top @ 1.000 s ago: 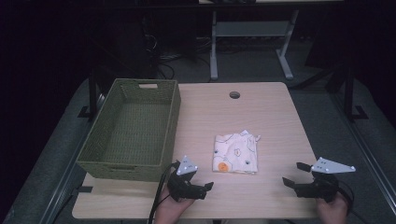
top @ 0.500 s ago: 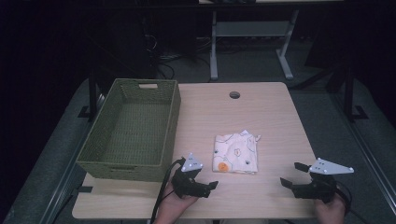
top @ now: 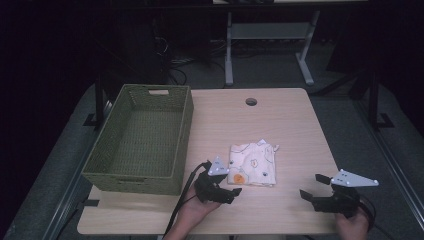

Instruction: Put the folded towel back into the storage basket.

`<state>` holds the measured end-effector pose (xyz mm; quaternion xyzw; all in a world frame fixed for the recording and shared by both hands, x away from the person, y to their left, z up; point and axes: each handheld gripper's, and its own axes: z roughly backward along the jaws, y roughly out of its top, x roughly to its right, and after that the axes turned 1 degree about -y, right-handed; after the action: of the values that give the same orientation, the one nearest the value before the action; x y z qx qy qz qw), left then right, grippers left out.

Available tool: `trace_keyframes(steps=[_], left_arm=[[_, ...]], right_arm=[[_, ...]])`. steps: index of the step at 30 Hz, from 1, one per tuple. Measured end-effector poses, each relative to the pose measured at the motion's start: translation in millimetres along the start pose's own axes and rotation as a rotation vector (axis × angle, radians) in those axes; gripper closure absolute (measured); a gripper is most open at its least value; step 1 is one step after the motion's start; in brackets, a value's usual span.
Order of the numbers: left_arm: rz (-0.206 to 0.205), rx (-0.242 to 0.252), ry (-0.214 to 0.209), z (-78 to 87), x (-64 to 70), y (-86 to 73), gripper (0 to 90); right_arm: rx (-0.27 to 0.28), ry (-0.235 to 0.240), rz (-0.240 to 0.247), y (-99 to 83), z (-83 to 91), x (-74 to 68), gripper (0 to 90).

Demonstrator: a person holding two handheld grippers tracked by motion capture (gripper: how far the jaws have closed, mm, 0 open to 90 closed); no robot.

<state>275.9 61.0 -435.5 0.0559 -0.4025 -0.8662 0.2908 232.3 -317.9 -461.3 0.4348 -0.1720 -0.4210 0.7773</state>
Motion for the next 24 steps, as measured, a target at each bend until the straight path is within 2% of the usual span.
trace_keyframes(steps=[4, 6, 11, 15, 17, 21, 24], left_arm=[[0.0, -0.006, 0.002, -4.8, -1.8, 6.7, 26.6], [0.013, -0.006, -0.004, -10.1, -3.3, 13.8, 25.9], [-0.012, -0.051, 0.034, -21.5, -5.2, 27.7, 23.5], [-0.015, -0.066, 0.034, -27.6, -6.2, 34.9, 23.1], [-0.045, -0.094, 0.053, -36.0, -4.4, 41.8, 23.1], [-0.056, -0.104, 0.047, -44.8, -6.3, 50.5, 26.4], [-0.062, -0.136, 0.062, -53.1, -9.4, 57.1, 26.8]], right_arm=[[0.001, 0.001, 0.0, -0.8, 1.0, 2.1, 14.0], [0.003, 0.01, -0.002, -1.6, 1.0, 4.8, 14.0], [-0.005, 0.01, -0.007, -1.9, -1.0, 6.1, 14.0], [0.012, 0.028, -0.008, -0.4, 0.5, 3.9, 14.0], [0.011, 0.038, -0.008, -0.7, 0.6, 2.5, 14.0], [0.011, 0.039, 0.0, 0.5, 0.4, 1.4, 14.0], [0.013, 0.042, 0.002, 1.0, 0.7, 1.3, 14.0]])
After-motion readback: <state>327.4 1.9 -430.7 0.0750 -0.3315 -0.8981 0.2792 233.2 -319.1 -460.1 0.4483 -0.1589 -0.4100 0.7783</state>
